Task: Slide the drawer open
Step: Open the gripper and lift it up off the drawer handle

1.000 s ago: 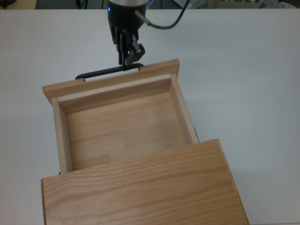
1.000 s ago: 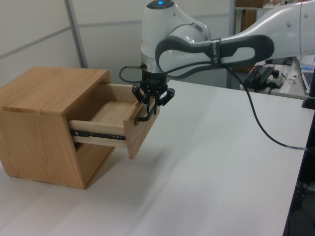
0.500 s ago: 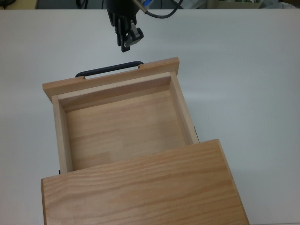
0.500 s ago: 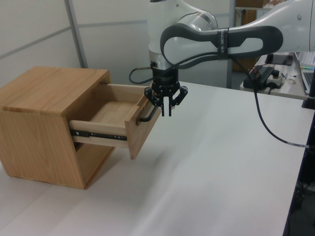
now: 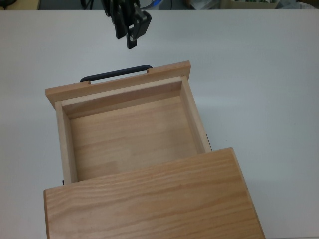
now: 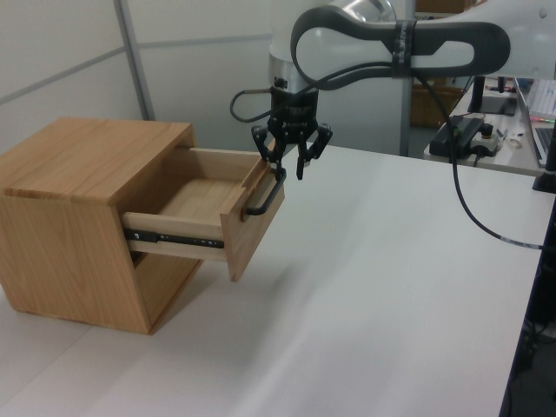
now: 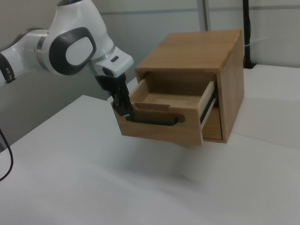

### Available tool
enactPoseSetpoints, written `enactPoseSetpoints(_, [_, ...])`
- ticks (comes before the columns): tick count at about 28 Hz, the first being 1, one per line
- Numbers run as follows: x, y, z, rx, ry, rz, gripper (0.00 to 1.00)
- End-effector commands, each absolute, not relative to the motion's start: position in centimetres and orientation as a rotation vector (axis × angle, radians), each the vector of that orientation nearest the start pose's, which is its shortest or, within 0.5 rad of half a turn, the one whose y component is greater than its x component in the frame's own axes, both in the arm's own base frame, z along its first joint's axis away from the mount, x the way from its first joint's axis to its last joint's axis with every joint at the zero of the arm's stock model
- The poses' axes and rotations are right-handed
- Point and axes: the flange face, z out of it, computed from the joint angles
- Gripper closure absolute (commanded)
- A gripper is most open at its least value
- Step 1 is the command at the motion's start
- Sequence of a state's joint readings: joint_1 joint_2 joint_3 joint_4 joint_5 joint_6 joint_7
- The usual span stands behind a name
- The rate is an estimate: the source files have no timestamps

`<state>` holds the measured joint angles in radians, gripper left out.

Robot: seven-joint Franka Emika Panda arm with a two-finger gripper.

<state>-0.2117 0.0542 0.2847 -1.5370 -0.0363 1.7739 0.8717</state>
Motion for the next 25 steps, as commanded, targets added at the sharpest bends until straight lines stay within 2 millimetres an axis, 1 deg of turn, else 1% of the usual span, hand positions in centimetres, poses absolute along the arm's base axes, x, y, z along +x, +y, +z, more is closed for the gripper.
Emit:
enactPoseSetpoints(1, [58.5, 3.7, 64.9, -2.898, 0.977, -0.304, 0.00])
enactPoseSetpoints(3, [58.1, 3.6, 65.5, -2.938, 0.895, -0.315, 0.00])
enactPoseSetpoints(4, [57.7, 3.6, 65.7, -2.996, 0.795, -0.308, 0.00])
enactPoseSetpoints(8, [57.0, 3.5, 65.6, -3.125, 0.556, -0.251, 0.00])
enactPoseSetpoints(9, [56.8, 3.3, 65.7, -3.179, 0.444, -0.224, 0.00])
enactPoseSetpoints(10, [56.6, 3.3, 65.6, -3.201, 0.393, -0.207, 0.00])
enactPoseSetpoints(14, [56.2, 3.1, 65.4, -3.251, 0.227, -0.146, 0.00])
enactPoseSetpoints(15, [56.1, 3.0, 65.2, -3.269, 0.146, -0.111, 0.00])
enactPoseSetpoints(19, [55.9, 2.8, 65.0, -3.307, -0.026, -0.066, 0.00])
enactPoseSetpoints(20, [55.9, 2.7, 64.7, -3.308, -0.098, -0.033, 0.00])
enactPoseSetpoints(22, [55.9, 2.7, 64.5, -3.308, -0.136, -0.017, 0.00])
enactPoseSetpoints(25, [56.2, 2.7, 64.1, -3.300, -0.143, -0.006, 0.00])
